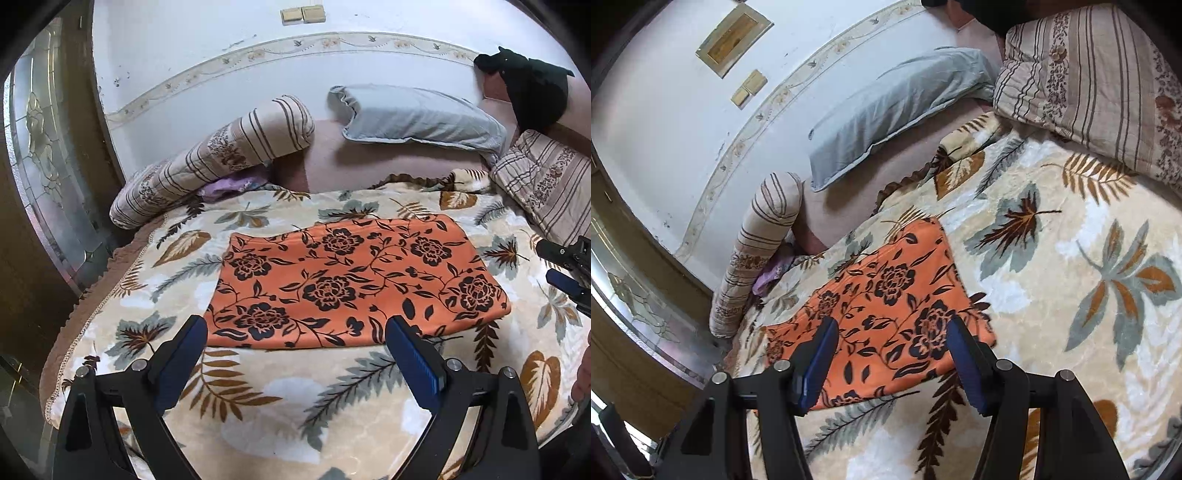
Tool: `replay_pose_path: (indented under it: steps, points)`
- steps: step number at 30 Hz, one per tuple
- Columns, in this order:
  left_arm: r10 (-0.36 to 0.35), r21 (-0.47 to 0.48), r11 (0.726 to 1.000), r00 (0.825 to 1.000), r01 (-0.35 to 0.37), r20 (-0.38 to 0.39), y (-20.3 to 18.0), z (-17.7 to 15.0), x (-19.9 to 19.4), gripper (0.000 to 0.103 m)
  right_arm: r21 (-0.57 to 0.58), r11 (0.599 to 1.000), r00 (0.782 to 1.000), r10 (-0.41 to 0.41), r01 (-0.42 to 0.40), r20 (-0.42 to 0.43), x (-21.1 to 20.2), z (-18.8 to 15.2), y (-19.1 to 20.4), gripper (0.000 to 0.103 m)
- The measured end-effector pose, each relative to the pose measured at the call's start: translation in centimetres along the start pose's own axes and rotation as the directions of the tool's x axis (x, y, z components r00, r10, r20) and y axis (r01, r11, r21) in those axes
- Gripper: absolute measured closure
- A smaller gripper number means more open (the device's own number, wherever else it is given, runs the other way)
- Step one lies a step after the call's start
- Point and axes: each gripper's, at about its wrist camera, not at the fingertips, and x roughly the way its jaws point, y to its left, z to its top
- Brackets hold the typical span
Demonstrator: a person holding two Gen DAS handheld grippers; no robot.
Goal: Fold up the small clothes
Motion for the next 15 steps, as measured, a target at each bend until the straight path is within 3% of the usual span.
replay_pose_path:
  steps: [7,15]
  points:
    - [0.018,-0.005,1.000,1.000,-0.018,-0.014,0.2,-0.1,0.8,0.006,-0.056,0.998,1.000,0.013,-0.014,-0.015,0.5,-0.3,1.2,0.038]
    - [0.024,-0.015,1.000,0.999,-0.025,-0.028,0.9,-0.4,1.5,0.006,-0.008,0.999,0.999,0.031,-0.031,-0.029,0.7,-0.1,0.4,0.038]
